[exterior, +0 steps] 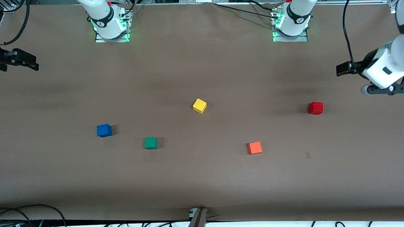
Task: Pass red block to right arm, stack on blue
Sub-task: 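Reach the left gripper down over the red cube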
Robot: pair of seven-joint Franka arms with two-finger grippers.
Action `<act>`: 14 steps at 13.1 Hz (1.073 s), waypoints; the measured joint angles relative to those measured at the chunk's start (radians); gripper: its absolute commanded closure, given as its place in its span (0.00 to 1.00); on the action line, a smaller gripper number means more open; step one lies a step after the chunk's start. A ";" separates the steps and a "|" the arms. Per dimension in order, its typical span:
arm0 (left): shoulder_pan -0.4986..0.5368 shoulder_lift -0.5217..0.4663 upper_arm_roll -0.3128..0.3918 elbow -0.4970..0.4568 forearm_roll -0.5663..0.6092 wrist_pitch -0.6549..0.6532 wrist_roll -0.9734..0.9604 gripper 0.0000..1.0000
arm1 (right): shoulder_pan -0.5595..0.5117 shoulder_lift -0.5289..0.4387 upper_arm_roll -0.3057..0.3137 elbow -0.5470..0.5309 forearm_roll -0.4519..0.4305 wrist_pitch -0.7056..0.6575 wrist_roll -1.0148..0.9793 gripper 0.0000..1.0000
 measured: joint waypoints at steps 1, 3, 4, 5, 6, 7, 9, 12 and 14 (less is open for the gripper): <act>0.001 0.010 0.001 -0.031 0.000 0.052 0.000 0.00 | 0.000 0.000 0.000 0.000 0.000 0.000 0.000 0.00; 0.005 0.020 0.001 -0.111 0.002 0.170 0.000 0.00 | 0.000 0.000 0.000 0.000 0.000 0.000 0.000 0.00; 0.008 0.021 0.001 -0.160 0.004 0.236 0.005 0.00 | 0.000 0.000 0.000 0.000 0.000 0.000 0.000 0.00; 0.012 0.021 0.001 -0.202 0.012 0.289 0.015 0.00 | 0.000 0.000 0.000 0.000 0.000 0.000 0.000 0.00; 0.014 0.021 0.001 -0.239 0.027 0.338 0.018 0.00 | 0.000 0.000 0.000 0.000 0.000 0.000 0.000 0.00; 0.017 0.022 0.001 -0.277 0.040 0.392 0.022 0.00 | 0.000 0.000 0.000 0.000 0.001 0.000 0.000 0.00; 0.028 0.022 0.003 -0.373 0.050 0.523 0.033 0.00 | 0.000 0.001 -0.001 0.001 0.002 0.000 0.000 0.00; 0.065 0.025 0.005 -0.518 0.052 0.729 0.082 0.00 | 0.000 0.001 -0.002 0.001 0.002 0.000 0.000 0.00; 0.096 0.035 0.006 -0.574 0.052 0.806 0.123 0.00 | 0.000 0.001 -0.002 0.001 0.002 0.000 0.000 0.00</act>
